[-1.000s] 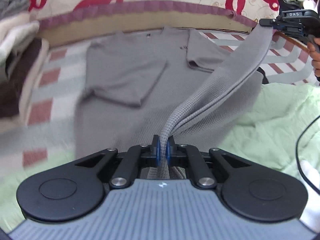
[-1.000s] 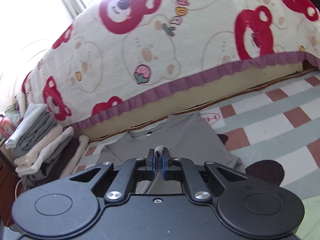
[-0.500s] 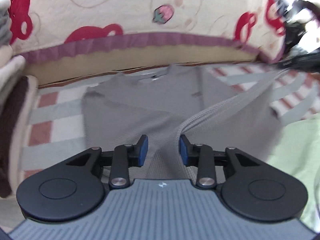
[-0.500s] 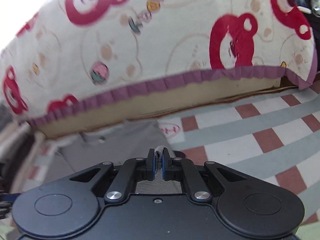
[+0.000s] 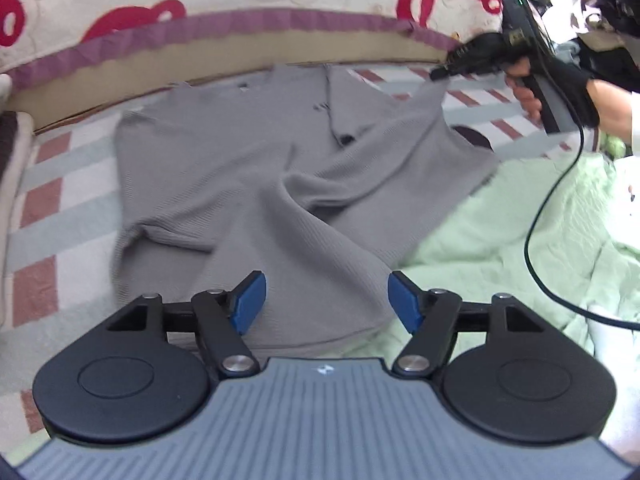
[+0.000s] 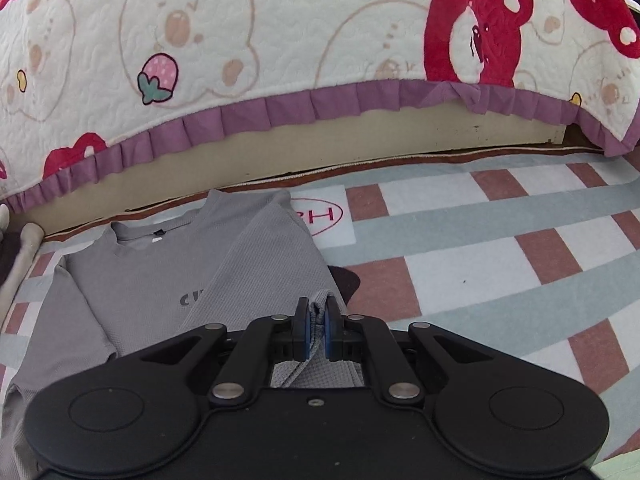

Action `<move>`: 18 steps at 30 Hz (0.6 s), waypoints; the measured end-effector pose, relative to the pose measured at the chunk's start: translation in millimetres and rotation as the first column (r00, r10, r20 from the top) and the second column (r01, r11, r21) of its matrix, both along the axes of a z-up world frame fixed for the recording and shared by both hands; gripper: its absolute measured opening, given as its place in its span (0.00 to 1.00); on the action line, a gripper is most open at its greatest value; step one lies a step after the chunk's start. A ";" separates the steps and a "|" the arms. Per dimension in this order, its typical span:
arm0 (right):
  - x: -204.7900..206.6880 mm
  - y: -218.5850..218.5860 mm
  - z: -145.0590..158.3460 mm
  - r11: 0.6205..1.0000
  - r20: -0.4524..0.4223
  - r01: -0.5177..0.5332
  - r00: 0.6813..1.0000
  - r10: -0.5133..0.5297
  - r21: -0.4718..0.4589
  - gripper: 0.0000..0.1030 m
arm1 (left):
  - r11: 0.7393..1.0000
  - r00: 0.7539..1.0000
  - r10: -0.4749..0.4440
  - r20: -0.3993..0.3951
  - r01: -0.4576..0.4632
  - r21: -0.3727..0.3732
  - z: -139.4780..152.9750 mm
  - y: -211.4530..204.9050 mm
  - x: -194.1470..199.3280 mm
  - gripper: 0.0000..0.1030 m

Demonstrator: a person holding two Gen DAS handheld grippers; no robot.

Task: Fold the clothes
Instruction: 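Grasp the shirt hem with the left gripper while the right gripper holds it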

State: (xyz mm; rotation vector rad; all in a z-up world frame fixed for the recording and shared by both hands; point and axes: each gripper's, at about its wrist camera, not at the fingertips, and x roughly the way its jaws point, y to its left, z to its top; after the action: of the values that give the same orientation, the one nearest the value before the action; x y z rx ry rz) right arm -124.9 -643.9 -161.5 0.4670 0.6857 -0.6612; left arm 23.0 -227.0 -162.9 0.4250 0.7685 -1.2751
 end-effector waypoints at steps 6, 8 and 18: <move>-2.6 -1.7 -6.6 0.999 0.013 0.032 0.999 -0.033 0.030 0.08 | 0.991 0.994 -0.085 0.074 0.077 0.105 -13.0 -17.8 -25.4 0.68; -3.9 -2.0 -10.1 0.998 0.028 0.038 0.999 -0.040 0.051 0.08 | 0.980 0.986 -0.121 0.115 0.101 0.172 -18.0 -20.8 -35.3 0.68; -13.5 -7.9 -27.8 0.985 0.080 0.091 0.991 -0.103 0.149 0.09 | 0.968 0.959 -0.134 0.251 0.073 0.238 -34.4 -28.0 -41.4 0.81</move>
State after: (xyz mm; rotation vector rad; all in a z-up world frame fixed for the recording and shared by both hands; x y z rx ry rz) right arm -138.4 -651.8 -189.3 0.6636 0.6332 -0.6812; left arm -18.5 -255.0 -197.2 0.8150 0.6715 -1.2010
